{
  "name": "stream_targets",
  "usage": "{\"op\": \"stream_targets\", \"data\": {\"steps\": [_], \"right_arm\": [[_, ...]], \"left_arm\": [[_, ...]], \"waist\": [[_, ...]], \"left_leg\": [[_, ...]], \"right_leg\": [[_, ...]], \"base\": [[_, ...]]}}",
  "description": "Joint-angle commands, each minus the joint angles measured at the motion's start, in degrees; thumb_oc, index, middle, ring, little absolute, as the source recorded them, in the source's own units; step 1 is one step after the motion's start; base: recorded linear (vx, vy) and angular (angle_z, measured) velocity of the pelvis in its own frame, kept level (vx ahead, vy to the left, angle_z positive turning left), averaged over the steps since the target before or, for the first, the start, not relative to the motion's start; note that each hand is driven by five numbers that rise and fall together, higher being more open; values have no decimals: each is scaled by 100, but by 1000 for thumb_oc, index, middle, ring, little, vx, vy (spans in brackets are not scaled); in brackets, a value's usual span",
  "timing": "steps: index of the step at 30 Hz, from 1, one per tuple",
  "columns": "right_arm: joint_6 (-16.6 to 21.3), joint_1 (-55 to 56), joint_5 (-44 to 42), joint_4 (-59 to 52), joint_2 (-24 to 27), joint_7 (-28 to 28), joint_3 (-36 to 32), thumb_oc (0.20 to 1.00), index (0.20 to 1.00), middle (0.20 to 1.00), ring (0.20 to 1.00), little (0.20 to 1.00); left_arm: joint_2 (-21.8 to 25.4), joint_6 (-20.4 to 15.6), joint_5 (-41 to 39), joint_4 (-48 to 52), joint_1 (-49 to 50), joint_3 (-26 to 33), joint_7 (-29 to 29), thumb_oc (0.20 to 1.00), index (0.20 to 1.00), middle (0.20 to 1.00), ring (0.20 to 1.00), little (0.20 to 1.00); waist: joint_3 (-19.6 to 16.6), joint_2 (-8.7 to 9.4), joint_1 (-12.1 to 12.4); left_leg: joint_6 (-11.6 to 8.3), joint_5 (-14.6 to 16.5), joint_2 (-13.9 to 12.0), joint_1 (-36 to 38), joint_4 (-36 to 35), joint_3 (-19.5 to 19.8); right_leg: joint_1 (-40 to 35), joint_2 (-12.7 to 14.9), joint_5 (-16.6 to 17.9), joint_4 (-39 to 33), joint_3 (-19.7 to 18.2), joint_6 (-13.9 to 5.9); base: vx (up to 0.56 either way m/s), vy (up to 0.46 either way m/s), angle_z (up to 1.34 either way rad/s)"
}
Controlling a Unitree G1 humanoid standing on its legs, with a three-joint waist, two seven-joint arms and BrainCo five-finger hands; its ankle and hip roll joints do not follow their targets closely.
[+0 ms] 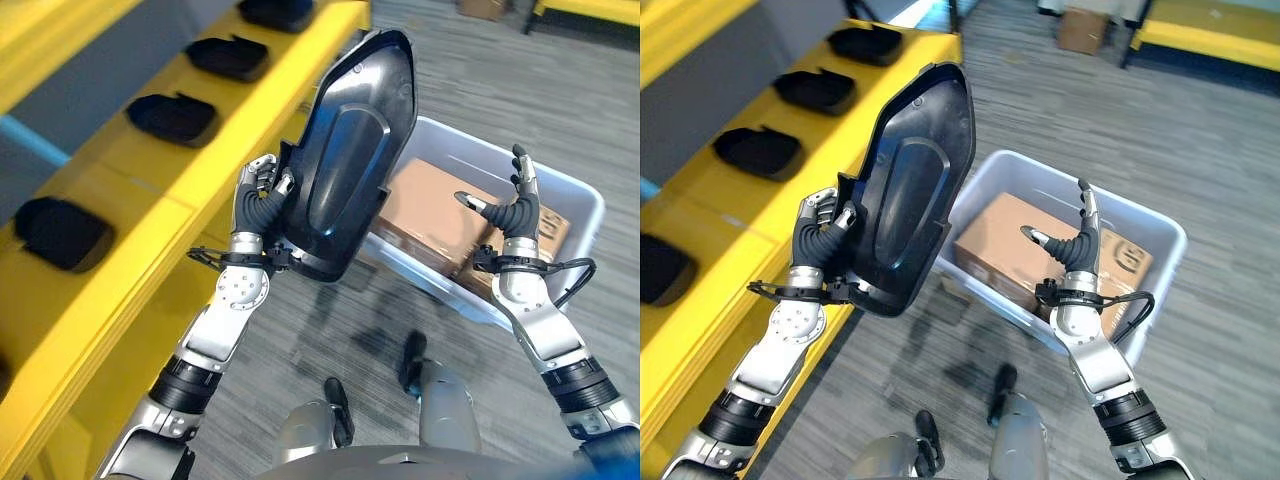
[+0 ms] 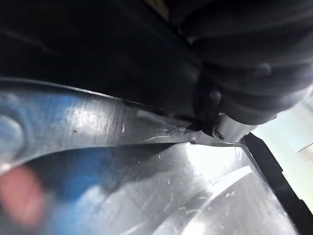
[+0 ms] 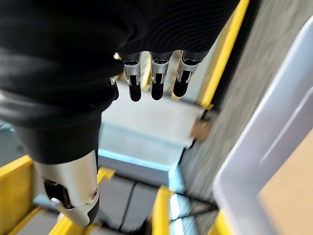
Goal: Move parts from the plastic box to the shelf.
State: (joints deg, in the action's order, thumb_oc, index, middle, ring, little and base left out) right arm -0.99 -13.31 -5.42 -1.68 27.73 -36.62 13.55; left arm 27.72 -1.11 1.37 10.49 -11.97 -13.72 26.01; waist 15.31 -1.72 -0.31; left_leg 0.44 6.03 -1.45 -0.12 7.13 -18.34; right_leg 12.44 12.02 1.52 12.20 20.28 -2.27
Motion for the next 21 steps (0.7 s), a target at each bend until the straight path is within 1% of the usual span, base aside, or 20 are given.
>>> {"op": "stream_targets", "data": {"steps": [1,2,3,4,5,6,7,8,9,10,11,12,13,14,15,16,17,18,20,21], "right_arm": [[388,131,94,-215,-149,-241,-136,1000,1000,1000,1000,1000],[388,188,91,-248,-175,-219,-171,1000,1000,1000,1000,1000],[424,255,109,-299,-203,-206,-215,1000,1000,1000,1000,1000],[468,311,103,-377,-202,-192,-252,1000,1000,1000,1000,1000],[563,399,130,-536,-204,-106,-289,1000,1000,1000,1000,1000],[642,433,203,-645,-199,-75,-294,1000,1000,1000,1000,1000],[681,442,257,-769,-176,1,-298,1000,1000,1000,1000,1000],[674,458,279,-1002,-112,204,-308,1000,1000,1000,1000,1000],[665,472,294,-1101,-77,287,-288,1000,1000,1000,1000,1000],[790,371,323,-1399,145,668,-71,1000,1000,1000,1000,1000],[975,278,257,-1302,202,901,55,1000,1000,1000,1000,1000],[1002,206,133,-1314,256,992,78,1000,1000,1000,1000,1000],[1061,137,197,-1307,283,1042,103,1000,1000,1000,1000,1000],[1139,76,356,-1264,265,1114,148,1000,1000,1000,1000,1000],[1008,136,391,-1283,249,1006,148,1000,1000,1000,1000,1000],[1068,240,425,-1308,258,1078,129,1000,1000,1000,1000,1000],[1167,321,423,-1321,259,1280,117,1000,1000,1000,1000,1000],[1198,359,387,-1351,280,1385,96,1000,1000,1000,1000,1000],[1268,410,366,-1437,379,1628,81,1000,1000,1000,1000,1000],[1247,410,156,-1477,474,1878,96,1000,1000,1000,1000,1000]], "left_arm": [[65,-482,390,440,-83,196,-234,200,200,200,200,200],[69,-490,413,440,-76,177,-262,200,200,200,200,200],[69,-492,449,433,-75,145,-303,200,200,200,200,200],[72,-511,469,411,-76,116,-324,200,200,200,200,200],[56,-513,487,393,-51,87,-320,200,200,200,200,200],[47,-508,491,388,-27,91,-325,200,200,200,200,200],[37,-482,498,409,0,122,-313,200,200,200,200,200],[35,-417,489,469,53,187,-309,200,200,200,200,200],[43,-392,459,507,98,208,-291,200,200,200,200,200],[137,-400,428,578,144,275,-96,200,200,200,200,200],[155,-502,409,527,236,302,-34,200,200,200,200,200],[181,-569,395,539,245,321,-38,200,200,200,200,200],[186,-602,414,540,233,334,-78,200,200,200,200,200],[169,-600,399,542,188,339,-240,200,200,200,200,200],[123,-669,381,517,103,297,-547,200,200,200,200,200],[107,-656,293,551,82,247,-540,200,200,200,200,200],[89,-625,269,601,161,284,-496,200,200,200,200,200],[88,-592,257,650,219,325,-509,200,200,200,200,200],[99,-610,193,739,377,443,-453,200,200,200,200,200],[108,-653,123,789,563,586,-416,200,200,200,200,200]], "waist": [[-112,162,-122],[-137,150,-136],[-165,129,-178],[-186,117,-231],[-205,68,-296],[-237,62,-306],[-279,66,-288],[-346,88,-244],[-371,96,-241],[-421,172,-160],[-364,184,-105],[-312,179,-67],[-267,177,-47],[-208,181,-59],[-180,189,-159],[-177,189,-250],[-195,207,-260],[-206,222,-268],[-250,234,-252],[-289,238,-199]], "left_leg": [[100,380,184,52,277,206],[115,347,210,58,220,281],[135,295,248,70,127,422],[158,199,282,56,21,579],[185,93,296,75,-114,800],[219,-2,341,61,-210,915],[232,-122,383,23,-316,997],[238,-216,470,18,-445,1129],[235,-276,509,33,-535,1203],[232,-424,785,-147,-576,1674],[235,-406,849,-252,-403,1801],[245,-385,846,-311,-351,1786],[230,-370,840,-380,-281,1751],[175,-322,768,-470,-119,1479],[104,-220,526,-478,83,820],[31,-163,264,-393,168,444],[-52,-198,73,-338,203,394],[-108,-238,-22,-310,204,417],[-267,-450,-353,-249,59,511],[-422,-797,-698,-244,-130,737]], "right_leg": [[-525,394,953,-1051,-346,-819],[-513,393,952,-999,-509,-811],[-473,336,937,-917,-807,-792],[-423,214,892,-803,-1123,-758],[-450,-112,609,-537,-1473,-706],[-499,-390,368,-329,-1599,-648],[-531,-646,196,-203,-1634,-586],[-593,-949,18,-53,-1623,-509],[-574,-1085,-25,105,-1627,-479],[-658,-1553,-363,-90,-1911,-214],[-751,-1555,-421,-256,-1847,-149],[-728,-1547,-478,-250,-1785,-130],[-707,-1518,-509,-240,-1721,-119],[-717,-1436,-513,-263,-1552,-118],[-738,-1281,-533,-239,-1204,-134],[-765,-1145,-595,-118,-889,-126],[-842,-1056,-617,-89,-791,-105],[-893,-1022,-624,-97,-771,-95],[-959,-941,-680,-80,-759,-73],[-980,-866,-785,1,-757,-36]], "base": [[46,158,8],[37,95,11],[25,63,32],[43,85,65],[28,91,87],[8,102,93],[-21,89,76],[-20,70,70],[-102,18,80],[-149,-63,83],[-228,-101,105],[-180,-95,102],[-195,-79,99],[-171,-94,94],[-126,-58,149],[-43,50,211],[25,134,215],[54,216,150],[41,300,40],[31,401,-13]]}}
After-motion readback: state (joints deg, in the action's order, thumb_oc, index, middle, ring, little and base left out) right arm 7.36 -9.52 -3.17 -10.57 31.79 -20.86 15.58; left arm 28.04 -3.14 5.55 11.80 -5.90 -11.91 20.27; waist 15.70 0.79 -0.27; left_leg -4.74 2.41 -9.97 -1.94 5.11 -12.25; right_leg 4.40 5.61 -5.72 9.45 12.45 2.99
